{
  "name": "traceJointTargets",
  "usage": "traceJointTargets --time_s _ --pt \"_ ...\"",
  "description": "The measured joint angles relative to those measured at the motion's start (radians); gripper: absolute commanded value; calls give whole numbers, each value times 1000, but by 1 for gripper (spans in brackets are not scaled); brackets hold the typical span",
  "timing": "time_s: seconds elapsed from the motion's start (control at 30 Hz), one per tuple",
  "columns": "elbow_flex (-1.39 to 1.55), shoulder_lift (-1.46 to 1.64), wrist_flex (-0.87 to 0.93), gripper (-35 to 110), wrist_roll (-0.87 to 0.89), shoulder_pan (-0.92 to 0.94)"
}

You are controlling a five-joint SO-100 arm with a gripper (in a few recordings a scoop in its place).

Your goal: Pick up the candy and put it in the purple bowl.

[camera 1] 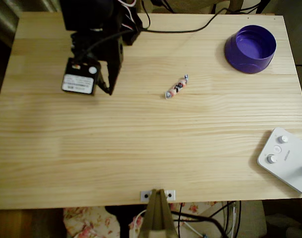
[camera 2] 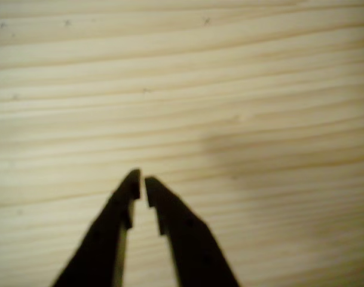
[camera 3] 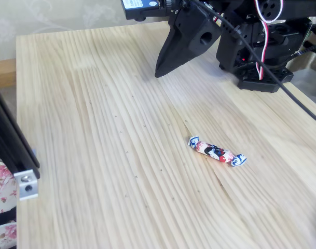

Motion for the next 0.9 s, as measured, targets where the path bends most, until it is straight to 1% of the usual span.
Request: traceJointTargets --time_s 0.7,0.83,0.9 --pt "0 0 2 -1 -5 -3" --pt "0 0 2 -1 -60 -71" --pt "0 0 2 -1 -58 -64"
